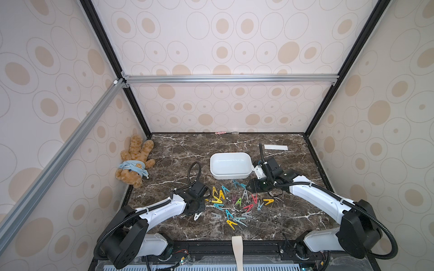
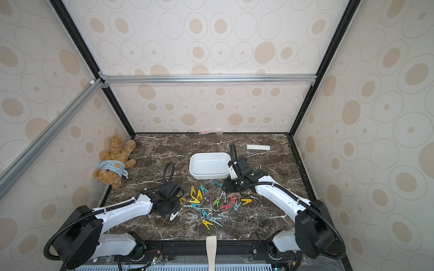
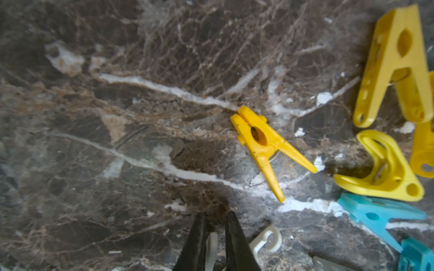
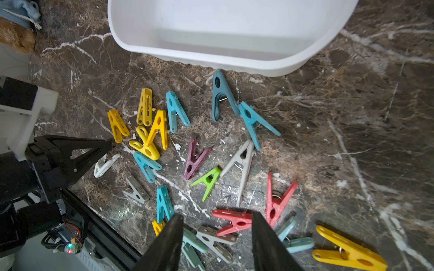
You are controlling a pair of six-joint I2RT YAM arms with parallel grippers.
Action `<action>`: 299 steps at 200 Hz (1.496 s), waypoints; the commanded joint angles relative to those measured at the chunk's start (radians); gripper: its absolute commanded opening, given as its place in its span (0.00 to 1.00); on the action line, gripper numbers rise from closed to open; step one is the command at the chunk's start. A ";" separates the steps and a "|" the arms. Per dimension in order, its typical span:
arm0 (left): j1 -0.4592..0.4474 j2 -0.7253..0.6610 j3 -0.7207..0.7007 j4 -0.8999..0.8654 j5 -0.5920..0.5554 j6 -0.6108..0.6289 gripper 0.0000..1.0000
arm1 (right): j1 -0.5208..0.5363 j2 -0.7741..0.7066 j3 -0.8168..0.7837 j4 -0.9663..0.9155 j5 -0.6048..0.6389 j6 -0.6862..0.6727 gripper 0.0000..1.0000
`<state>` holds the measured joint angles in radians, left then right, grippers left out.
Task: Put the clothespins into the storage box
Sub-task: Pick up the clothespin from the center of the board, then place the clothespin in the storage box.
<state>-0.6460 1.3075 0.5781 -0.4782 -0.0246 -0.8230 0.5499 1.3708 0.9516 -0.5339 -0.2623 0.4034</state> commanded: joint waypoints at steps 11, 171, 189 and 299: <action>-0.002 0.012 0.002 -0.081 -0.001 -0.006 0.23 | 0.004 -0.020 -0.015 0.003 0.005 -0.002 0.50; -0.006 0.011 0.048 -0.153 0.003 -0.020 0.04 | 0.004 -0.067 -0.077 0.060 0.013 -0.012 0.43; -0.006 0.020 0.073 -0.161 -0.002 -0.013 0.01 | 0.004 -0.068 -0.065 0.056 0.018 -0.021 0.43; 0.104 0.175 0.606 -0.117 0.071 0.219 0.00 | 0.002 -0.087 0.051 0.017 0.081 -0.024 0.43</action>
<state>-0.5652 1.4025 1.0512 -0.6720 0.0067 -0.6998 0.5495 1.3052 0.9569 -0.4931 -0.2050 0.3779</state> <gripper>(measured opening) 0.067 0.426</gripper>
